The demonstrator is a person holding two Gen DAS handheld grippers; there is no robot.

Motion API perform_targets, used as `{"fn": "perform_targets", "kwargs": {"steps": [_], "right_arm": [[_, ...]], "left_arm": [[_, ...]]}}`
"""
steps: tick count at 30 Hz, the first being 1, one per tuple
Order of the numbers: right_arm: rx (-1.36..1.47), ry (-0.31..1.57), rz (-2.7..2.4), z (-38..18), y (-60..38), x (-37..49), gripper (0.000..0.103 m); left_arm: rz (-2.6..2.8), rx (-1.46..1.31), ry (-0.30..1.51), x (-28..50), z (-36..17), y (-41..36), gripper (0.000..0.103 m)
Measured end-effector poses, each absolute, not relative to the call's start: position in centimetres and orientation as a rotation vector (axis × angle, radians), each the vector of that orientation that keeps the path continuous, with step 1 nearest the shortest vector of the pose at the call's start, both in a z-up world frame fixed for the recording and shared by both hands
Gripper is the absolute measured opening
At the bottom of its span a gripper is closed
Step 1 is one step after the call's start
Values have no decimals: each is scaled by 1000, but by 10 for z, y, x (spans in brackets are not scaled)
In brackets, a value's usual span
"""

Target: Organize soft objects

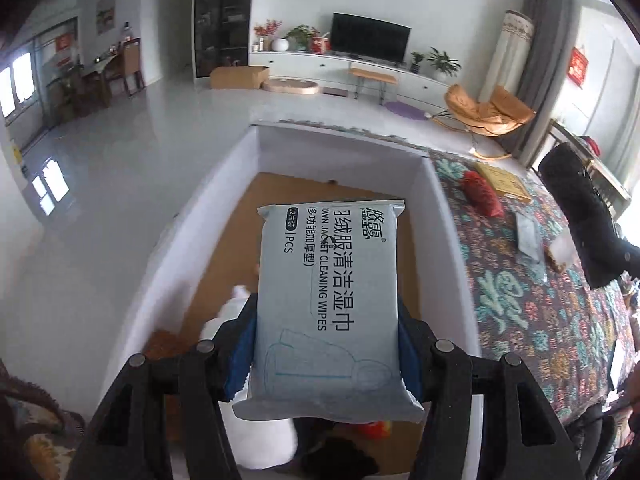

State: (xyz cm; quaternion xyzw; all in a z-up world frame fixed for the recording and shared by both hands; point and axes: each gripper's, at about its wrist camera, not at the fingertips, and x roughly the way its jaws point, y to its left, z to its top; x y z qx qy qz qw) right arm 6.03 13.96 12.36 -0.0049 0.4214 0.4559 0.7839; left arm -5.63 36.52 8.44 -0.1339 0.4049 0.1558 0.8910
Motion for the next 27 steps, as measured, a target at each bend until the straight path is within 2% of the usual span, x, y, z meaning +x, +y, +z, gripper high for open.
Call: {"fn": "perform_targets", "kwargs": {"steps": [1,2,3,5,10,14,21,27], "right_arm": [[-3,944,1036,114,157,52,45],[-3,985,1078,103,173,47,50],[-4,1019,1099,92,184,43,70],[-11,1049,1091,77,187,44,72],[-17,971,953,65,142,60,72],[-121,867,699,46,86,81,73],[-270,858,213,-34,-39,131,73],[-161,876,7,-62,-116,139,73]], "left_arm": [[366,-270,851,-63,80,372,64],[405,-264,856,-68,76,379,74],[444,-260,849,-72,71,384,90],[518,-258,807,-80,67,393,98],[522,-307,761,-80,61,395,98],[411,-336,714,-63,69,360,98],[25,-299,707,-6,86,222,98],[-213,-292,852,48,39,96,98]]}}
